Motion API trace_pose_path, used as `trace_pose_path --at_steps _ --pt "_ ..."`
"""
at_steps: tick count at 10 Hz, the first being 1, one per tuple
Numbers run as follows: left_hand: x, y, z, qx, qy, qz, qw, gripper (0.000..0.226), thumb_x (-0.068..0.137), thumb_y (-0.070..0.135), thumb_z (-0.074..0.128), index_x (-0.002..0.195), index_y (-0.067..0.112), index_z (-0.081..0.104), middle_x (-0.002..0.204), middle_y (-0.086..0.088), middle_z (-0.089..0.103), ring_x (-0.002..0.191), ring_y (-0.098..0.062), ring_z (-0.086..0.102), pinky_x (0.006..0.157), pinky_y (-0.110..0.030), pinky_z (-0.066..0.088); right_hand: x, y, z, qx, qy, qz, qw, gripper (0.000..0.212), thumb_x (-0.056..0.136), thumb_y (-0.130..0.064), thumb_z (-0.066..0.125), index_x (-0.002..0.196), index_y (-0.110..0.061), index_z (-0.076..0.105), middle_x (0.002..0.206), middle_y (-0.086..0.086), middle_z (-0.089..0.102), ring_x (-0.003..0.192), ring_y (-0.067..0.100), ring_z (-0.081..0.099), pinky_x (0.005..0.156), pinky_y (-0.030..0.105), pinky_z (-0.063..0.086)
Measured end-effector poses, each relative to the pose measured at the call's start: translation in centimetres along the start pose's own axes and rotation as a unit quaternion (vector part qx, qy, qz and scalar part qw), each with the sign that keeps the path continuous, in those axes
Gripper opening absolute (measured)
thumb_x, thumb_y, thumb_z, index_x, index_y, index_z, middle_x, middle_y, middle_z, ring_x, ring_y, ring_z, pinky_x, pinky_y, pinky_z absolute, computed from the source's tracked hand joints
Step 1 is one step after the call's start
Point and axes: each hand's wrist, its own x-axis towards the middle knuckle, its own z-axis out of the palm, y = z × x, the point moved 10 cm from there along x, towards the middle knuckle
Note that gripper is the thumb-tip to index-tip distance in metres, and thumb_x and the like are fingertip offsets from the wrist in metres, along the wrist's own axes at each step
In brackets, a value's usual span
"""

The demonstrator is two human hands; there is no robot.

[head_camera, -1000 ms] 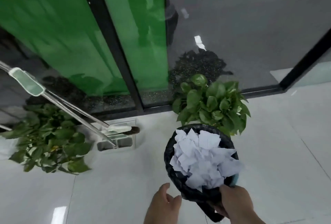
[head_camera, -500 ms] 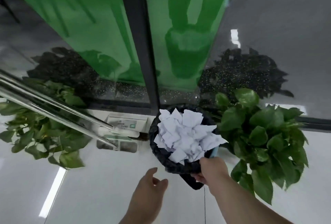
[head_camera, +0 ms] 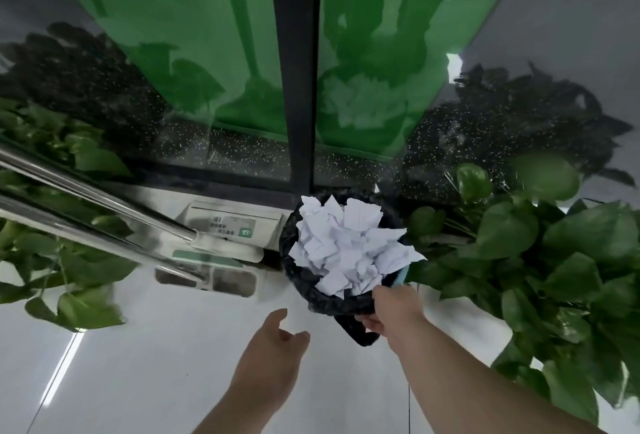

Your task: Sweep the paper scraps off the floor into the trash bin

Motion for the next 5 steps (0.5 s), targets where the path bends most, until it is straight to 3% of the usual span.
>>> trace_pose_path --at_steps 1,3,5 --pt "0.8 -0.3 0.2 -0.001 -0.01 0.005 1.0 0.06 0.098 0.029 0.058 0.154 0.021 0.037 0.086 0.0 0.062 0.095 -0.021 0.071 0.075 -0.028 0.05 0.8 0.2 0.5 -0.001 0.003 0.002 1.0 0.008 0.091 -0.002 0.051 0.086 -0.007 0.056 0.082 0.022 0.072 0.064 0.039 0.074 0.062 0.042 0.061" --pt "1.3 -0.5 0.7 -0.003 -0.016 0.023 1.0 0.063 0.098 0.029 0.057 0.156 0.022 0.034 0.085 0.003 0.06 0.097 -0.02 0.071 0.075 -0.028 0.049 1.8 0.6 1.0 0.02 -0.013 -0.004 1.0 0.006 0.093 -0.006 0.053 0.094 -0.006 0.059 0.087 0.021 0.073 0.065 0.035 0.075 0.063 0.041 0.063" --pt "-1.0 -0.6 0.7 0.006 -0.021 0.017 1.0 0.062 0.098 0.029 0.057 0.155 0.02 0.035 0.086 0.003 0.061 0.097 -0.023 0.071 0.08 -0.033 0.053 -0.6 1.7 0.1 0.009 -0.039 0.0 0.999 0.024 0.096 -0.028 0.059 0.106 -0.006 0.06 0.098 0.015 0.071 0.07 0.03 0.075 0.065 0.045 0.064"
